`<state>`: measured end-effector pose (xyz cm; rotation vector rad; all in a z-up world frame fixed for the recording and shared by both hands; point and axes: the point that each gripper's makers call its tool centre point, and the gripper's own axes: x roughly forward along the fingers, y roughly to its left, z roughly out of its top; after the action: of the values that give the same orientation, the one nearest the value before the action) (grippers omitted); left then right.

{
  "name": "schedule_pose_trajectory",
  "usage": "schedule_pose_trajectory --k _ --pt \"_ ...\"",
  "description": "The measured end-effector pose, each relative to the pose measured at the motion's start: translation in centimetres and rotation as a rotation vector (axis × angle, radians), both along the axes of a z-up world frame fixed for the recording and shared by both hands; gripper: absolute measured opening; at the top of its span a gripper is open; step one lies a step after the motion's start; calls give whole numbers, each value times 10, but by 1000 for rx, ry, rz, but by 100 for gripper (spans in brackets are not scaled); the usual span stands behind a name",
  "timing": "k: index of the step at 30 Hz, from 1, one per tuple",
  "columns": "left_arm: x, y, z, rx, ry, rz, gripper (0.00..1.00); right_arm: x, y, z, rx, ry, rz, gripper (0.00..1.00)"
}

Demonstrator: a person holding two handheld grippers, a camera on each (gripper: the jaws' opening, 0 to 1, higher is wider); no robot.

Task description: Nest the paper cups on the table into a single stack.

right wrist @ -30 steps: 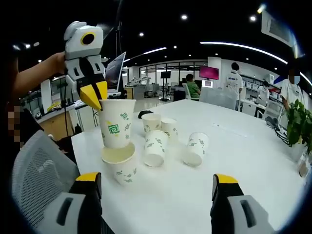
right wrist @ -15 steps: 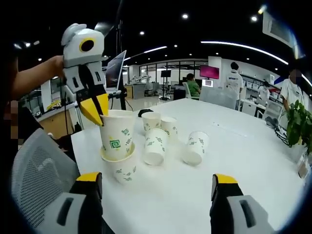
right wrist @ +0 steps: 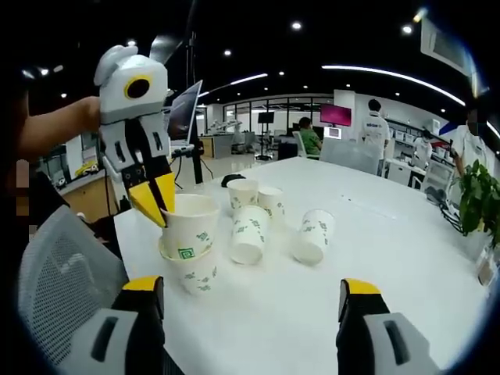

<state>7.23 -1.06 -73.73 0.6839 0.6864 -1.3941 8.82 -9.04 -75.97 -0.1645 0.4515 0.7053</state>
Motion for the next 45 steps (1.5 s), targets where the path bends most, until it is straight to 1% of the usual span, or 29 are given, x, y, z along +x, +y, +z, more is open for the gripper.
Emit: schedule_pose_trajectory --k 6,14,17,19,27,29,34,37,45 --pt "-3 -1 -7 3 29 -3 0 0 -1 1 2 -1 -3 94" --pt "-8 0 -17 -3 104 -7 0 0 0 1 2 0 -3 93" --pt "-13 -2 -20 -19 159 0 1 0 0 2 1 0 -5 92" --pt "-16 -2 -22 -9 185 3 1 -1 0 2 2 0 -4 92" --pt "-16 3 -37 26 205 -14 2 0 0 1 -4 2 -5 92" --pt "-15 4 -43 37 209 -21 2 0 -1 1 -6 2 -5 92" --pt "-19 1 -44 42 224 -25 3 0 -2 -2 -8 6 -4 92" --pt "-18 1 -47 46 230 -25 3 0 -2 -3 -10 8 -1 91" --pt "-18 3 -48 60 217 -26 3 0 -2 -5 -13 11 3 91"
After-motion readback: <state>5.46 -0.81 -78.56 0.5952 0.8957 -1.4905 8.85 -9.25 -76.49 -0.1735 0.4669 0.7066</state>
